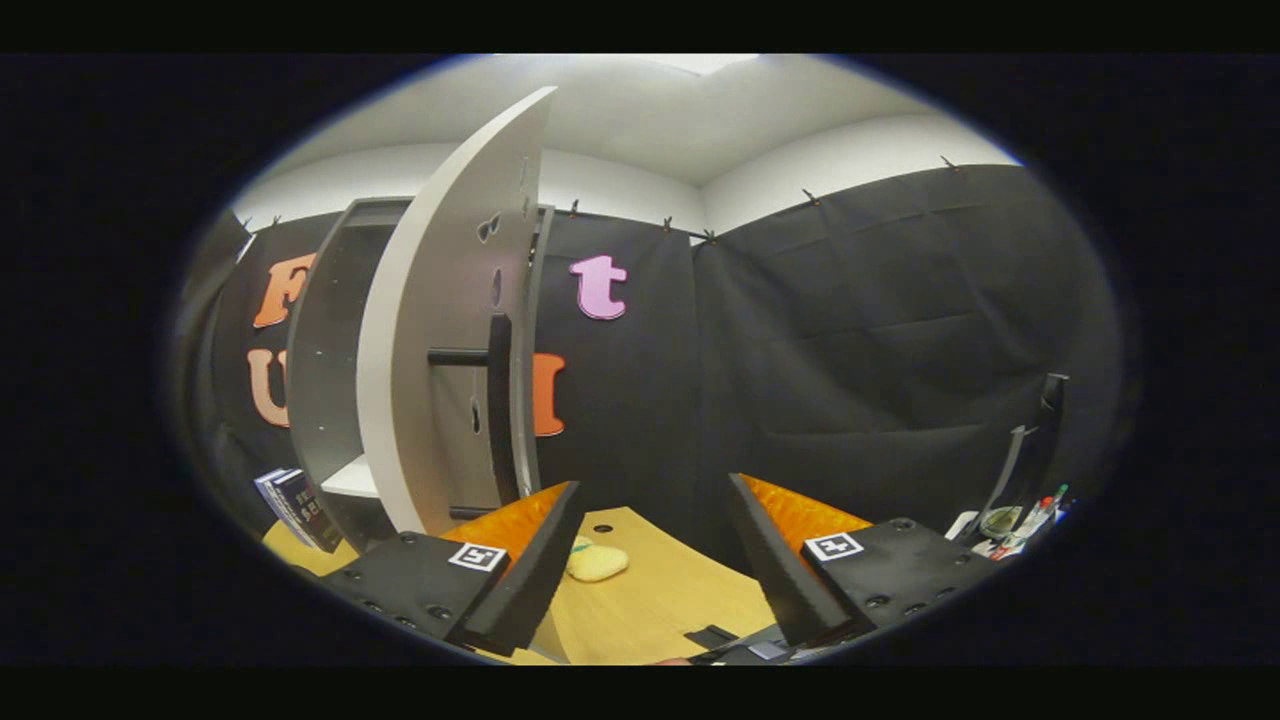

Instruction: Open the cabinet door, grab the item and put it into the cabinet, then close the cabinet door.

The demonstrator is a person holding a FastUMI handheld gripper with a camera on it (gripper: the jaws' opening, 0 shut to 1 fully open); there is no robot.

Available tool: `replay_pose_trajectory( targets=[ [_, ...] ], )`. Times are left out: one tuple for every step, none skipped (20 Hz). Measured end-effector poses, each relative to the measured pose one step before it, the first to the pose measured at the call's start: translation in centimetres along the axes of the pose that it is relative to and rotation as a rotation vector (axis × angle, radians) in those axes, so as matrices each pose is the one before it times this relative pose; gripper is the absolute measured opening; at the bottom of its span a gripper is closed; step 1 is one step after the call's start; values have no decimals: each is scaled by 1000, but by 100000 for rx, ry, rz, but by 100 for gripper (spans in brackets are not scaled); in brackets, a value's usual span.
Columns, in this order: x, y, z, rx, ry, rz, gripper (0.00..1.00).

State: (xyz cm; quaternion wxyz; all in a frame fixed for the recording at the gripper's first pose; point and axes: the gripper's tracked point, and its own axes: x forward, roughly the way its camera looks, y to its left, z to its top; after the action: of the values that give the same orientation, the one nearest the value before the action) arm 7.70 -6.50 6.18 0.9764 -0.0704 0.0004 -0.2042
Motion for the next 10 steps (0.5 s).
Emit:
replay_pose_trajectory(
  targets=[
    [-283,797,-62,387,10,401,93],
    [-322,911,16,632,119,490,93],
    [-362,857,-102,685,77,762,93],
    [-205,968,-72,672,-158,1125,93],
    [-269,1076,-141,571,-174,1416,93],
    [-65,1065,-3,604,-273,1845,94],
    [-84,1270,-194,762,93,2140,94],
    [45,1297,-106,1126,218,2539,94],
    [156,1396,-204,1478,187,2864,95],
    [252,1225,-293,1560,767,2496,95]
  ],
)
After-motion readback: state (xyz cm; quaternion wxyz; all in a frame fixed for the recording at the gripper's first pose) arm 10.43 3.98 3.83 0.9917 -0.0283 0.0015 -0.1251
